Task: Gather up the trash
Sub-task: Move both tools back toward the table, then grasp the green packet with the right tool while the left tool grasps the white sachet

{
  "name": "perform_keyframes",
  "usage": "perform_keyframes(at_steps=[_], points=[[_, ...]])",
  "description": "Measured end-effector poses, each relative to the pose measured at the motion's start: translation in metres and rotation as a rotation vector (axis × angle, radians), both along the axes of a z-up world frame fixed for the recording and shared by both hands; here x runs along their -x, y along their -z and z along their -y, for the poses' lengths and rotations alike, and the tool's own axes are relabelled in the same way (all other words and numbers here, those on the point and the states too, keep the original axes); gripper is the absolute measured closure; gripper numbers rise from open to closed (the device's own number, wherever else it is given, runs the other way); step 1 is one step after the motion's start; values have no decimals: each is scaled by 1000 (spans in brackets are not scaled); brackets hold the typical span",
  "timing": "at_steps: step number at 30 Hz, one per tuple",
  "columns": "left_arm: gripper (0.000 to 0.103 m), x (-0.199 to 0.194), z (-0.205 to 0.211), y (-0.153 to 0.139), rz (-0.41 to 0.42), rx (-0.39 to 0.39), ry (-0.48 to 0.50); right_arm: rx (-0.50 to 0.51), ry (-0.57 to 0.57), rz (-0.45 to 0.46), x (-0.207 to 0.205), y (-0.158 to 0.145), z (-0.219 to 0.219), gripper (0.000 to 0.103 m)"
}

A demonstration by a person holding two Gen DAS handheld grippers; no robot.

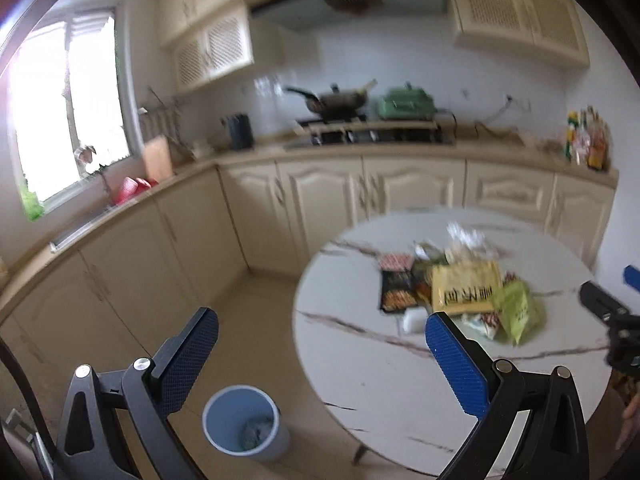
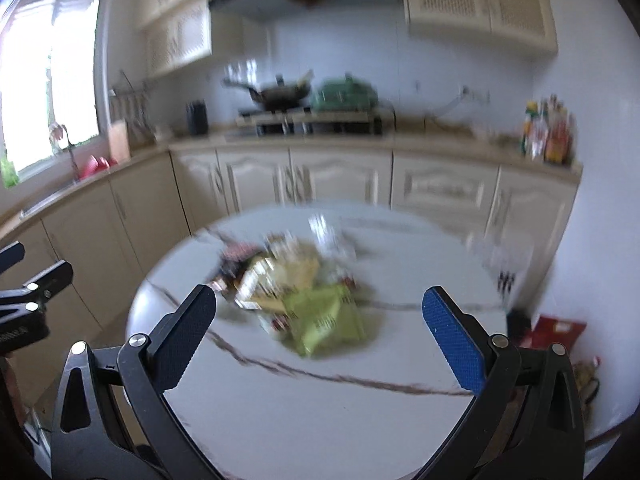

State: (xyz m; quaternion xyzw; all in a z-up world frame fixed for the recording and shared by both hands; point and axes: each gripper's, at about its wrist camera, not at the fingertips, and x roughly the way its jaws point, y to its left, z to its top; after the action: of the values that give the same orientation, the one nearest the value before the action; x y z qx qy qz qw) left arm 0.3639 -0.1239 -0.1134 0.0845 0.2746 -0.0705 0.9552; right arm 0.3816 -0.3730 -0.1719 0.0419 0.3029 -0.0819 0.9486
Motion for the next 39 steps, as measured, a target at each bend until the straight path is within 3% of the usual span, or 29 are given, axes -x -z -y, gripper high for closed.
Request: perform_keyframes(at_steps=[5,11,17,21,24,26,28,30,31,32,39], points=[[1,-45,14,15,-87,-21,18,-39,-22,-156,-36,55,19,0],[1,-76,15,28,-150,-41,22,-103,-96,-278,-78,100,33,0],[1,-102,15,36,-174,-37,22,-140,-123,-365,-99,117,49,0],[1,-109,18,42,-187,-33,24,-148,-148,-361,-104,117,55,0],[1,-112,20,47,-210,-14,38,-137,-154,-359,-104,116,56,10],[1,-115,22,51,-233,9,54,-142,-166,-345,-101,114,56,27],[1,-119,23,56,-274,44,76,-107,-144,-350,-99,112,56,58],[1,-123,24,60,-304,68,86,-82,-134,-355,-100,112,56,63],[1,-125,26,62,-312,79,97,-95,-139,-351,-99,111,58,79],[1,-126,27,63,-316,85,102,-113,-143,-346,-97,110,60,87],[1,-146,49,77,-362,78,130,-164,-154,-295,-79,106,67,91]])
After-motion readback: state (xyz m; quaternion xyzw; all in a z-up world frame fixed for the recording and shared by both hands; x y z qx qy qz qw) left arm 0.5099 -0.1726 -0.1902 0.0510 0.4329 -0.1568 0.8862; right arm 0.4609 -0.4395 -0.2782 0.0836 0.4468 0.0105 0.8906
